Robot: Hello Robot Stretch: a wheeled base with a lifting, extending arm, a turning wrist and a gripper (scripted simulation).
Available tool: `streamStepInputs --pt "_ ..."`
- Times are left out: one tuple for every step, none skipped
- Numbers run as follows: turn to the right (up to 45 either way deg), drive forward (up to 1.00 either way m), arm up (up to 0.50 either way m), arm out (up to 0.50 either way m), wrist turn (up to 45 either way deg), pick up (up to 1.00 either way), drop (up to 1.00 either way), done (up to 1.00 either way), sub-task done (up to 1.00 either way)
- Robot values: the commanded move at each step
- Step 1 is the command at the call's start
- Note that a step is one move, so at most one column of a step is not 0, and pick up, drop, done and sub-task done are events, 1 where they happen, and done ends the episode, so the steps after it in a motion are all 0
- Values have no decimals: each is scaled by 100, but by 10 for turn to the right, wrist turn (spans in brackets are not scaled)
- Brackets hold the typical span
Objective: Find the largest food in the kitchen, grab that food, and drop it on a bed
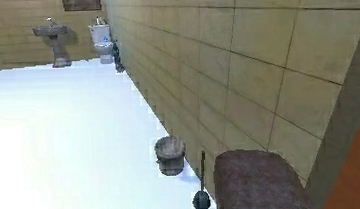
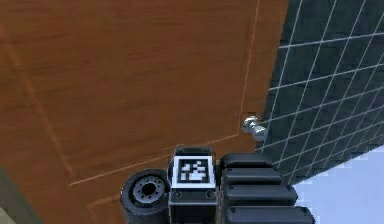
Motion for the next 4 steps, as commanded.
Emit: streamStepInputs --pt "-300 0 0 0 0 0 0 0 0" --pt "-30 0 0 0 0 0 0 0 0" --pt "450 0 0 0 0 0 0 0 0" --pt "450 0 0 0 0 0 0 0 0"
